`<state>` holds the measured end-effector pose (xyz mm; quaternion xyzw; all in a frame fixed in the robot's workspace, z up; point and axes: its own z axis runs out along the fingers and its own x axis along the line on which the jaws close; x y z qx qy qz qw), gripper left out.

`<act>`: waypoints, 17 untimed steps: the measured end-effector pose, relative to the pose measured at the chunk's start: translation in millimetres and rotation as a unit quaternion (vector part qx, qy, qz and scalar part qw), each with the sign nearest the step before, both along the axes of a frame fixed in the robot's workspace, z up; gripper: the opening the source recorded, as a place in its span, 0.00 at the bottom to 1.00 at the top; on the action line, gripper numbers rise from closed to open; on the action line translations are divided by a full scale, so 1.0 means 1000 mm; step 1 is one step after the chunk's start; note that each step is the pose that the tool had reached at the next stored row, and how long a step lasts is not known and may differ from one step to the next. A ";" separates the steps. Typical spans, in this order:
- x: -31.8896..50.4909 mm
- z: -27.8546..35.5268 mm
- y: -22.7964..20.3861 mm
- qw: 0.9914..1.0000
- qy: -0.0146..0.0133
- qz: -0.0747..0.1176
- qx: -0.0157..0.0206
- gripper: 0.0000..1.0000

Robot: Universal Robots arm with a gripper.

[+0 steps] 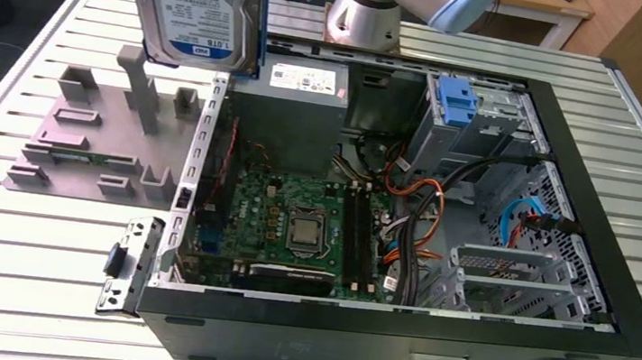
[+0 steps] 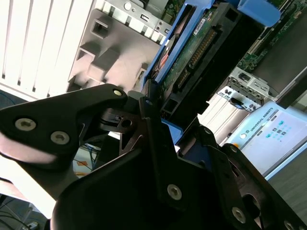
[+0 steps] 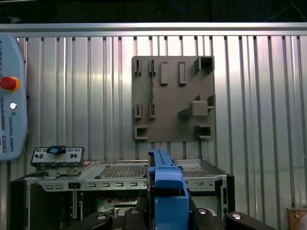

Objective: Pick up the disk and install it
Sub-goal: 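Pick up the disk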

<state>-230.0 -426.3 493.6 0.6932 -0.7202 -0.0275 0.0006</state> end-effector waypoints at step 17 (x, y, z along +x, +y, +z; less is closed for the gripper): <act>0.0004 -0.0004 -0.0043 1.000 0.000 0.000 0.000 0.36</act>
